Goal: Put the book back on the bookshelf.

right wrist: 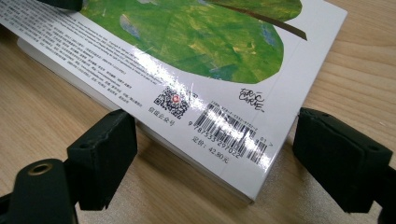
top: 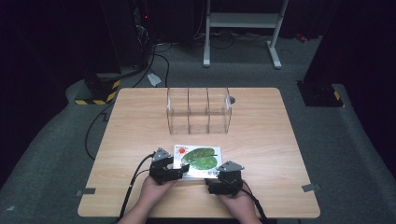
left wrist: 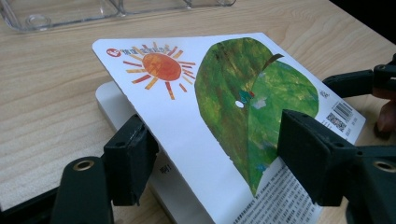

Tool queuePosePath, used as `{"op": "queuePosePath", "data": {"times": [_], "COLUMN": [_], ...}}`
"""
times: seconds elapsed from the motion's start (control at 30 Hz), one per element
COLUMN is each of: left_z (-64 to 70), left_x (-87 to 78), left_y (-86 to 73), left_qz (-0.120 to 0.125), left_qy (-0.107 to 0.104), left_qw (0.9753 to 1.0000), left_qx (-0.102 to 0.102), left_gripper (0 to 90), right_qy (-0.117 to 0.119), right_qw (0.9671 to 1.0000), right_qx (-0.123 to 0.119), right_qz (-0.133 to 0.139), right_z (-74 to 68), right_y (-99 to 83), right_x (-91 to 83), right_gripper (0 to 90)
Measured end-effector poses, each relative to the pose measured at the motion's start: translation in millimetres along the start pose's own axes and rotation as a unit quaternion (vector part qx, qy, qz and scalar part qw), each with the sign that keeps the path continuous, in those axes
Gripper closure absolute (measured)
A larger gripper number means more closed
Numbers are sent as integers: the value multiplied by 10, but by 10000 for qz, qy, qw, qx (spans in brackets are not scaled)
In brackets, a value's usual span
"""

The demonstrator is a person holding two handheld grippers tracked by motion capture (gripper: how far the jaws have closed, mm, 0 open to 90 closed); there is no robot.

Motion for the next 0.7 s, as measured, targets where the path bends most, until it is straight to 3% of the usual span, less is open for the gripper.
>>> {"op": "queuePosePath", "data": {"times": [0.43, 0.7], "left_z": [-29, -25], "left_x": [-60, -42], "left_y": [13, -11], "left_qz": [43, -72], "left_qy": [-24, 73], "left_qw": [9998, 9993], "left_qx": [197, 350], "left_gripper": [434, 446], "right_qy": [-70, -24], "right_qw": [9999, 9998], "right_qx": [-121, -172], "right_qz": [-40, -125], "right_z": [-4, -8], "right_y": [0, -15], "right_x": [4, -21], "right_gripper": [137, 144]}}
Point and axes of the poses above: each handheld gripper's, and its own axes: x roughly forward along the jaws, y roughly out of its top, z roughly to its right, the point moved 6 cm from there along x, roughly forward along the jaws, and after that the axes turned 8 degrees about x, right-handed, at the moved point
